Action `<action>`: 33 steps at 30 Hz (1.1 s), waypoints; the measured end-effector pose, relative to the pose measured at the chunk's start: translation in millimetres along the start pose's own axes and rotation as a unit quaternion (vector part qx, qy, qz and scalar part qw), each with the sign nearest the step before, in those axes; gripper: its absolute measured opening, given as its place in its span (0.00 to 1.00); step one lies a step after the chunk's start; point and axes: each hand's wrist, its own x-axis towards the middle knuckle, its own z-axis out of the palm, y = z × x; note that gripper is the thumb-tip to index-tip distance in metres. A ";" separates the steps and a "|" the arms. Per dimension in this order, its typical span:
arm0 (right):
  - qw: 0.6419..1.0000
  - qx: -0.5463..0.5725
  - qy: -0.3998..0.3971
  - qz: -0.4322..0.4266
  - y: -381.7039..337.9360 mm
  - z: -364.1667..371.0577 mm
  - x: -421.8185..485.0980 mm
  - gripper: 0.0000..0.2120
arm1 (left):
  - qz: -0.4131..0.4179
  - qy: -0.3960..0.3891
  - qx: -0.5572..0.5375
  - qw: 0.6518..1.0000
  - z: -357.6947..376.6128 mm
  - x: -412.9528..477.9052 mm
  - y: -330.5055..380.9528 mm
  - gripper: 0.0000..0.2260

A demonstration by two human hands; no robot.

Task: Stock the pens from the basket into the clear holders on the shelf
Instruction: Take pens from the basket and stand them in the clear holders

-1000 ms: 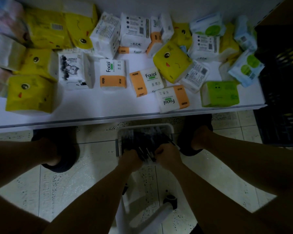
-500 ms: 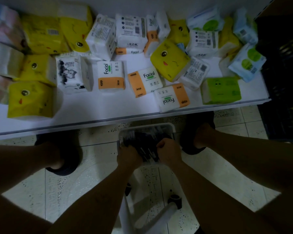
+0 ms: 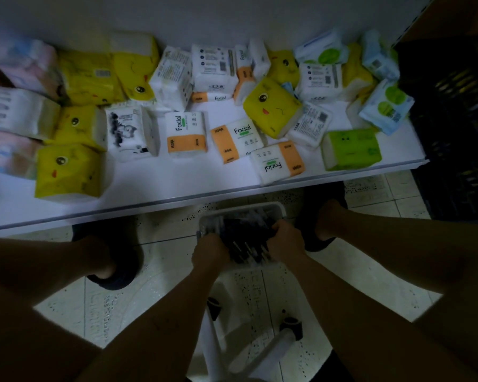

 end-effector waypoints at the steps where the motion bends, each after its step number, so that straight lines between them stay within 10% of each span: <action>1: 1.000 -0.017 -0.013 0.003 0.4 -0.9 -3.7 0.10 | 0.011 -0.014 -0.017 1.000 -3.2 -4.6 2.5 0.08; 14: 0.996 -0.001 0.016 -0.085 -15.2 -9.3 -53.6 0.16 | 0.123 0.032 -0.204 0.971 -34.8 -74.1 10.3 0.30; 33: 0.892 0.226 0.155 -0.359 -143.2 -71.9 -147.3 0.14 | 0.308 0.258 -0.359 0.842 -183.6 -164.8 57.8 0.11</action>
